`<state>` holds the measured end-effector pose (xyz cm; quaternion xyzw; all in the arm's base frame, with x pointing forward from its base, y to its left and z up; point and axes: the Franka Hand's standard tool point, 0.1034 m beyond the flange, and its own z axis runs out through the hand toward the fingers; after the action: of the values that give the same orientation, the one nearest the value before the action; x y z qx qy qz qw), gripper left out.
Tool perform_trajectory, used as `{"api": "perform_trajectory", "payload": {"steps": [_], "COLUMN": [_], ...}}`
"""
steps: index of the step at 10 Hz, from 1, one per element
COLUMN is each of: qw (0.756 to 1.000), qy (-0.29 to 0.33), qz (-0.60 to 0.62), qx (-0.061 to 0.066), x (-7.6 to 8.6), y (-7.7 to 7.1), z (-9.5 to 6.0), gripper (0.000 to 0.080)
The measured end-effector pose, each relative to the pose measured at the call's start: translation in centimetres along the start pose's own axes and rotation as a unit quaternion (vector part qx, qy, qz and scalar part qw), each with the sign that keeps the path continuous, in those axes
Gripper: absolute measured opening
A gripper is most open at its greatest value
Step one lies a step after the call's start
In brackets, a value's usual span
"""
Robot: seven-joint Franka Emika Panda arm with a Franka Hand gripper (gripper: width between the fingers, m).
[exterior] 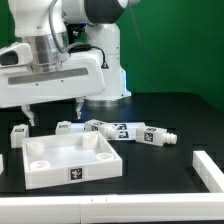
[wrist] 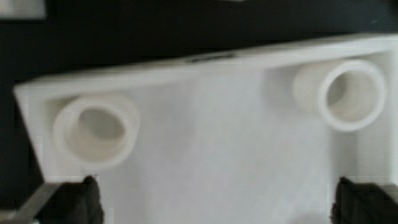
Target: Assemble square table
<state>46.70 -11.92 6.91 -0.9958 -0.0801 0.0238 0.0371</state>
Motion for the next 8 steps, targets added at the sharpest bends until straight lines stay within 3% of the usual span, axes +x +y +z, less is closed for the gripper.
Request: {"api": "perform_trajectory", "payload": {"steps": [2, 3, 7, 8], "qw": [0.999, 0.997, 0.998, 0.998], "qy": [-0.005, -0.011, -0.01, -0.009], "qz": [-0.051, -0.069, -0.067, -0.064], "qx": [0.009, 0.013, 0.011, 0.006], "x": [2.8, 3.6, 3.8, 5.0], "y": [0.9, 0.5, 0.7, 1.7], "z": [-1.1, -1.6, -1.3, -0.9], "gripper": [0.0649, 0.0649, 0.0649, 0.0649]}}
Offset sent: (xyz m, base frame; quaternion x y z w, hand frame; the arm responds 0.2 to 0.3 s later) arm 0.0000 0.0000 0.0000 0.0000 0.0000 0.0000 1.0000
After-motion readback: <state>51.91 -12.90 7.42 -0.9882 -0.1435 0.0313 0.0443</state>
